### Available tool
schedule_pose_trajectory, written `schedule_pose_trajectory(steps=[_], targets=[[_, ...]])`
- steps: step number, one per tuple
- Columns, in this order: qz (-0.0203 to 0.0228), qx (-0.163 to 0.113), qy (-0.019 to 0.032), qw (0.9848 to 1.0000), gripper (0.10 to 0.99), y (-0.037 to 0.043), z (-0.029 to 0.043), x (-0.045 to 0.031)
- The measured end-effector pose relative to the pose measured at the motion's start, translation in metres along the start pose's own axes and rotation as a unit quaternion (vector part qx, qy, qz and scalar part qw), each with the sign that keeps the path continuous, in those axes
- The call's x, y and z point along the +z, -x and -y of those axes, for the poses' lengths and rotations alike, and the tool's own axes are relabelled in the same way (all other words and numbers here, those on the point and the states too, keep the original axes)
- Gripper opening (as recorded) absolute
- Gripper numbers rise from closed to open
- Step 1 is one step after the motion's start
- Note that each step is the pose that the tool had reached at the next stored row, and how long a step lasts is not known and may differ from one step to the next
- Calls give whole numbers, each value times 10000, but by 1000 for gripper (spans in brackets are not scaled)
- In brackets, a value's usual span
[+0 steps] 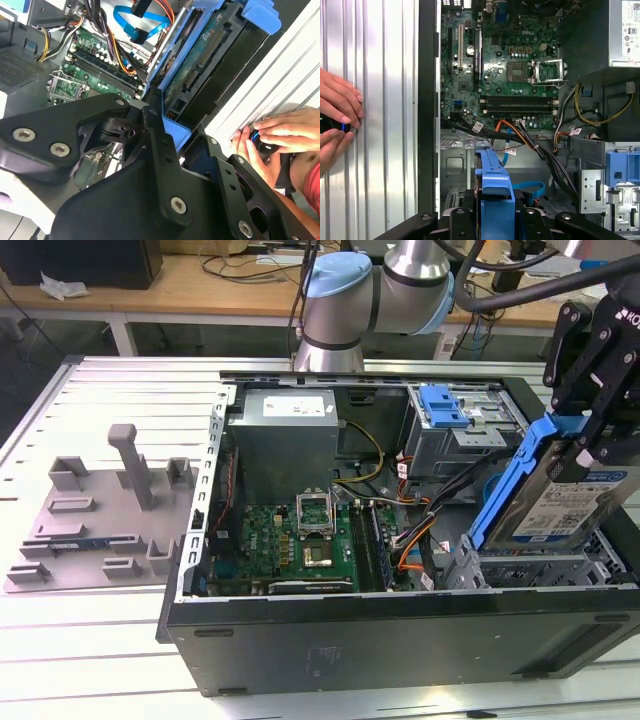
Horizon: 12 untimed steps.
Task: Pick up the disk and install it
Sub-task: 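Insert the disk into the insertion slot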
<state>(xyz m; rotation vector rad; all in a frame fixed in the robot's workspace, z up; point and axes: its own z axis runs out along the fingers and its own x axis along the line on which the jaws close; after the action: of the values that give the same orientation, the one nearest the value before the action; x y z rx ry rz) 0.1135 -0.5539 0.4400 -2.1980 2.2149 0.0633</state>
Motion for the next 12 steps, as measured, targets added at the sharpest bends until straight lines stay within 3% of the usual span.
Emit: schedule_pose_trajectory(steps=[12], targets=[[-3,-2,1,10000,369,-26,2,195]])
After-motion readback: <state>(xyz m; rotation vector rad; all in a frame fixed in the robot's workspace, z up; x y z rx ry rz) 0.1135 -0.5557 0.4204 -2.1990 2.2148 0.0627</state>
